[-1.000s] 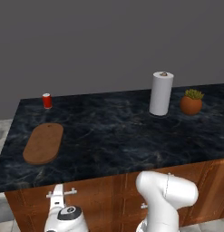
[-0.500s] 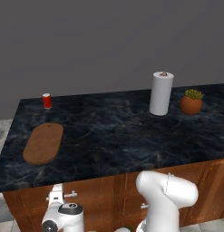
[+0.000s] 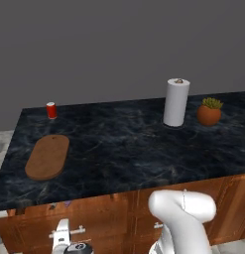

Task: Open the drawer on the left and place the cutting tools on the cutting board.

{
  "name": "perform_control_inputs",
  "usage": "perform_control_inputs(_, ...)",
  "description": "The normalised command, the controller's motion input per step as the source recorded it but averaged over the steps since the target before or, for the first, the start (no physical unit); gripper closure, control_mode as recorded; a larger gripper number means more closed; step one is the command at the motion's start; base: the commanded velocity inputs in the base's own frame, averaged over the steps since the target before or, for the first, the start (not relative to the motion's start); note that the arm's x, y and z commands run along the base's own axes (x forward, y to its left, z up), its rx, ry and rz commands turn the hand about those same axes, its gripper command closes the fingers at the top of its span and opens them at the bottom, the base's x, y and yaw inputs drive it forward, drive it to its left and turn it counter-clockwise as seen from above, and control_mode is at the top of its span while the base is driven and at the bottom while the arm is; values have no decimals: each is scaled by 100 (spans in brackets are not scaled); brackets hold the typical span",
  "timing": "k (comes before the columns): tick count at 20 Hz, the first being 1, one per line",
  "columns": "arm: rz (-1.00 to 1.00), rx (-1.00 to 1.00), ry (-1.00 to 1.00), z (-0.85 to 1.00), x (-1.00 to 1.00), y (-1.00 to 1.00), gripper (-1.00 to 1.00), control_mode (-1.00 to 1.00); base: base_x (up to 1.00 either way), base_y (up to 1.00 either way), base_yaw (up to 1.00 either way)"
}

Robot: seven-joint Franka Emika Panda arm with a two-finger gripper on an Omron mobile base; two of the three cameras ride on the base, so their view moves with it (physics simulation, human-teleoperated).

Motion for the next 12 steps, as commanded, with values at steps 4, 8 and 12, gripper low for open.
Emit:
perform_control_inputs(4,0,0,0,-17,-100,14,100,-100,0,0,0)
perform_control_inputs(8,0,0,0,-5,-100,15,100,-100,0,0,0)
perform_control_inputs(12,0,0,5,0,-100,20,100,-100,0,0,0)
